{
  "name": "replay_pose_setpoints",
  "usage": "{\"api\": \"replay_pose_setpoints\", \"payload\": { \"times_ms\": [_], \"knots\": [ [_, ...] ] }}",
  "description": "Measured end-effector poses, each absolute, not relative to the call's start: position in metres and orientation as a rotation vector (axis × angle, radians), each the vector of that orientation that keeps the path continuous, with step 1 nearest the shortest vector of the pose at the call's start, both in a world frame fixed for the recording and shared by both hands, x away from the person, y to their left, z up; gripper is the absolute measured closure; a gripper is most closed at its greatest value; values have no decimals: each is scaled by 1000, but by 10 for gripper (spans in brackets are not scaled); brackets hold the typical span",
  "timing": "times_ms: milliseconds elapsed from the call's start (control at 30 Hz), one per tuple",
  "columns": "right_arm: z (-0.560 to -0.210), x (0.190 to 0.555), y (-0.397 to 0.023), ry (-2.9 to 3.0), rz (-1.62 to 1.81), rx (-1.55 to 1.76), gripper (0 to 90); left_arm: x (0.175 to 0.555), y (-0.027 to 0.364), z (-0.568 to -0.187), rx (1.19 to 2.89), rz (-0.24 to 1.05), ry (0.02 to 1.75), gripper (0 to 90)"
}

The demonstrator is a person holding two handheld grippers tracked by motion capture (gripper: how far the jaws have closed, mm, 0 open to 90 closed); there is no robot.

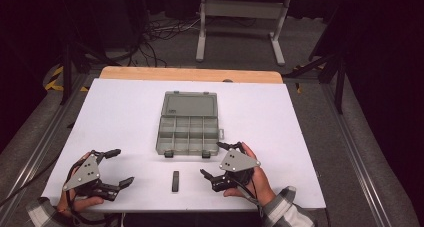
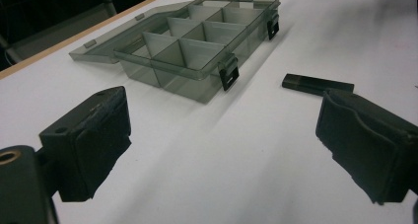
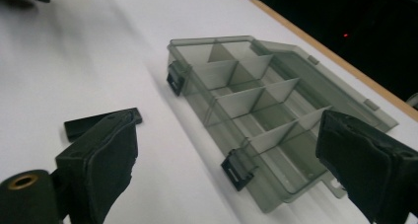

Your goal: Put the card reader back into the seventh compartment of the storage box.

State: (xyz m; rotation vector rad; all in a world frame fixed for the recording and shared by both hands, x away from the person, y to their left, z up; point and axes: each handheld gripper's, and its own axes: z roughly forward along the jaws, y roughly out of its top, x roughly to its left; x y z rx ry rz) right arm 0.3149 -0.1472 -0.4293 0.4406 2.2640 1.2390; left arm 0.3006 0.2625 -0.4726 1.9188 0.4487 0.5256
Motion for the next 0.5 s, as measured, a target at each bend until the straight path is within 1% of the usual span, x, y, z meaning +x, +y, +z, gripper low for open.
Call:
{"api": "replay_pose_setpoints", "payload": {
  "times_ms": [500],
  "knots": [
    [-446,321,-113,2491,1207,385,75,299,264,-472,1915,521,437,70]
  ]
}}
